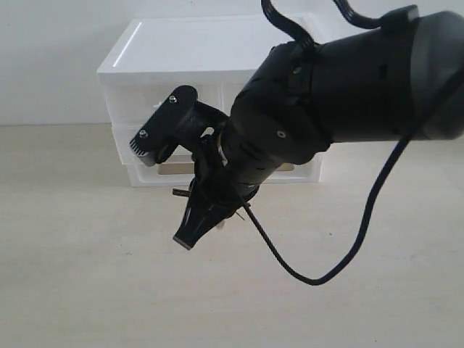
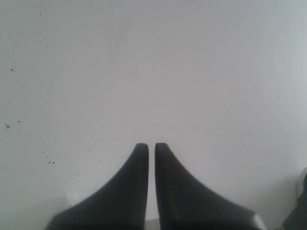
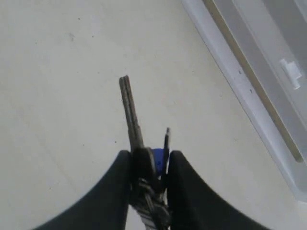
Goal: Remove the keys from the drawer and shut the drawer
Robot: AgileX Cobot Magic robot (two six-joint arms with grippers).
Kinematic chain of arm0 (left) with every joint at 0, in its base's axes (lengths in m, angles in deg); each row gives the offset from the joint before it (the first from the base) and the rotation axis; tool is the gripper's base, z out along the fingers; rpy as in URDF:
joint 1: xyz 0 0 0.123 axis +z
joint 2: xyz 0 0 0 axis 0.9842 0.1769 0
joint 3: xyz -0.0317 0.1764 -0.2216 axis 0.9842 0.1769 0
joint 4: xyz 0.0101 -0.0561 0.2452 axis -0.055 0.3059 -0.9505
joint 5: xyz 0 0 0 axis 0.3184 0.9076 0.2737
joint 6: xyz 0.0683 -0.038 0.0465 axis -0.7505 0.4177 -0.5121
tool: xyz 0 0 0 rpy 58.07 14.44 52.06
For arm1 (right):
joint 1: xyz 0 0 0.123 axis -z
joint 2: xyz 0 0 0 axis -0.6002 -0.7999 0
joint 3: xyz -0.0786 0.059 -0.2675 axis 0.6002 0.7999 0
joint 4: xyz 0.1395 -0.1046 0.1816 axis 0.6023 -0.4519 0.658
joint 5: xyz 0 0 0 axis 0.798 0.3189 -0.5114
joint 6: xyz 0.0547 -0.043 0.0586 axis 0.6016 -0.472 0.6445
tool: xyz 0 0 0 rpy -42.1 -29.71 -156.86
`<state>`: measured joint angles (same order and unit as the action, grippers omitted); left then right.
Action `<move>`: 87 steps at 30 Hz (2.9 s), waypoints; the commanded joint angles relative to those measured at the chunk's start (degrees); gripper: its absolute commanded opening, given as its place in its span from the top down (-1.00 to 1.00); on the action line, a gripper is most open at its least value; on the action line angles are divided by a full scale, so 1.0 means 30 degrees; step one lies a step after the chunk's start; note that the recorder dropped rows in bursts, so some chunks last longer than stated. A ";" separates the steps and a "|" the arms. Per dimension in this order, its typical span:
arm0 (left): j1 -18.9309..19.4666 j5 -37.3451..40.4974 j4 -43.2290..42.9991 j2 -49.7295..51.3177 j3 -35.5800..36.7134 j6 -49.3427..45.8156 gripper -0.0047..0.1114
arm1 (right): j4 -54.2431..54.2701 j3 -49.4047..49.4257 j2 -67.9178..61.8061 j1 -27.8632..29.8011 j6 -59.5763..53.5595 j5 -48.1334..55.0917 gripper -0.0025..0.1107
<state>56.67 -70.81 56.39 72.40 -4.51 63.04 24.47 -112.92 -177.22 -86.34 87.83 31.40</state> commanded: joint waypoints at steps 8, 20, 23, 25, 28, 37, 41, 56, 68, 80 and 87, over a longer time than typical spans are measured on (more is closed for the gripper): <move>0.0058 -0.0197 -0.0044 0.0091 0.0080 0.0168 0.84 | -0.0664 -0.0200 -0.1740 0.1094 0.1482 -0.1415 0.96; 0.0058 -0.0159 -0.0044 0.0091 0.0080 0.0168 0.84 | 0.0120 -0.0200 -0.3642 0.1615 0.1732 -0.1572 -0.11; 0.0058 -0.0159 -0.0044 0.0091 0.0080 0.0130 0.84 | 0.0203 -0.0200 -0.3419 0.1615 0.1732 -0.1367 -0.64; 0.0058 -0.0159 -0.0044 0.0091 0.0080 0.0130 0.84 | 0.0167 -0.0200 -0.3172 0.1615 0.1763 -0.1069 -0.58; 0.0058 -0.0159 -0.0044 0.0091 0.0080 0.0057 0.84 | 0.0205 -0.0200 -0.2507 0.1615 0.2509 0.0005 -0.08; 0.0058 -0.0400 -0.0044 0.0091 0.0585 -0.0096 0.84 | 0.0452 0.0098 0.0511 0.1615 0.3013 0.3665 0.91; 0.0058 -0.0394 -0.0044 0.0091 0.1389 -0.0172 0.84 | 0.1131 0.2082 0.2863 0.1615 0.3058 0.1786 0.91; 0.0058 0.2730 -0.0009 0.0091 0.3960 0.0690 0.84 | 0.1981 1.2956 1.5550 0.1615 0.3184 -0.8233 0.91; 0.0058 0.5284 -0.0009 0.0091 0.4192 0.3313 0.84 | 0.1981 1.5778 2.1754 0.1615 0.3180 -1.1167 0.91; 0.0859 0.5538 -0.0018 -0.2269 0.4192 0.1898 0.84 | 0.1981 1.5778 2.1930 0.1615 0.3180 -1.1208 0.91; 0.4876 0.8144 -0.0028 -0.4523 0.4192 0.1736 0.84 | 0.1981 1.5778 2.1930 0.1615 0.3227 -1.1202 0.91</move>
<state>66.83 -50.11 56.16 59.71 7.82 68.85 30.33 -65.86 -112.00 -81.74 97.52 -1.69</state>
